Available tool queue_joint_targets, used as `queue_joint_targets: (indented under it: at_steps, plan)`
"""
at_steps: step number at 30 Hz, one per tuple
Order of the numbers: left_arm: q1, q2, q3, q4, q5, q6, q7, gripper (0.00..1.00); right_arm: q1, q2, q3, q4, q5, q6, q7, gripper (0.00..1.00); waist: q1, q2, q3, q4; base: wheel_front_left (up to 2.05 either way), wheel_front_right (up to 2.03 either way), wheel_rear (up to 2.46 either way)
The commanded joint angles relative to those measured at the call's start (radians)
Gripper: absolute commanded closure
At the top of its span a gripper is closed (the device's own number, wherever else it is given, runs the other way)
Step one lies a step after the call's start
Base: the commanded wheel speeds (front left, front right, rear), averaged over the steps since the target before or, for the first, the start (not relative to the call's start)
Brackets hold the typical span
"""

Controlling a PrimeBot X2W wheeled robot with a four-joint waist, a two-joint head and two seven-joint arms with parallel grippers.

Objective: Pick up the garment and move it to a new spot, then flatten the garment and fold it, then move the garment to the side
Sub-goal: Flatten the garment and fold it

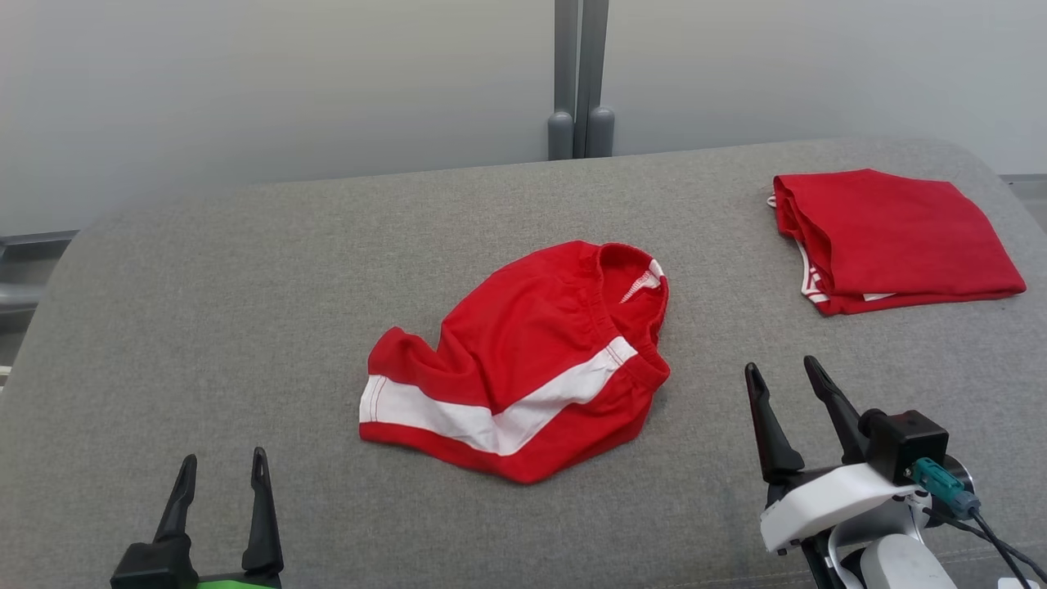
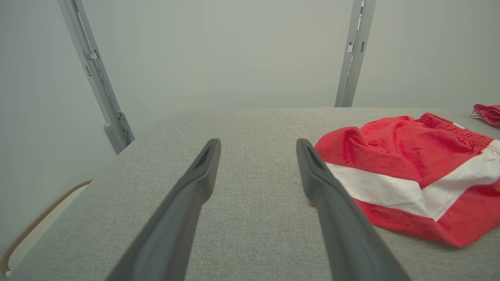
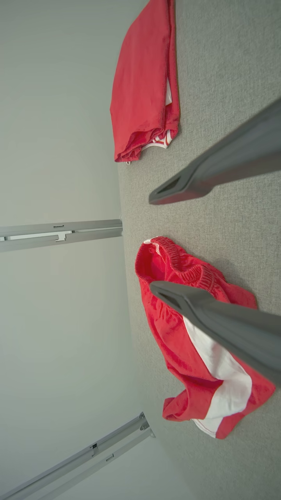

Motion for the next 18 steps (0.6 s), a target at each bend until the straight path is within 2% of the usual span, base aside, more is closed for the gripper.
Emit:
queue_joint_targets:
  at_steps: [1, 18]
  plan:
    - [-0.008, 0.002, 0.003, 0.000, -0.003, 0.005, 0.000, 0.00, 0.008, -0.003, -0.001, 0.002, 0.008, 0.000, 0.001, 0.00, 0.0000, 0.0000, 0.000, 0.000, 0.00, 0.00, 0.00]
    - [-0.011, 0.003, 0.005, 0.000, 0.006, 0.005, 0.000, 0.00, 0.008, -0.003, 0.000, 0.001, 0.011, 0.000, -0.002, 0.00, 0.0000, 0.0000, 0.005, 0.000, 0.00, 0.00, 0.00]
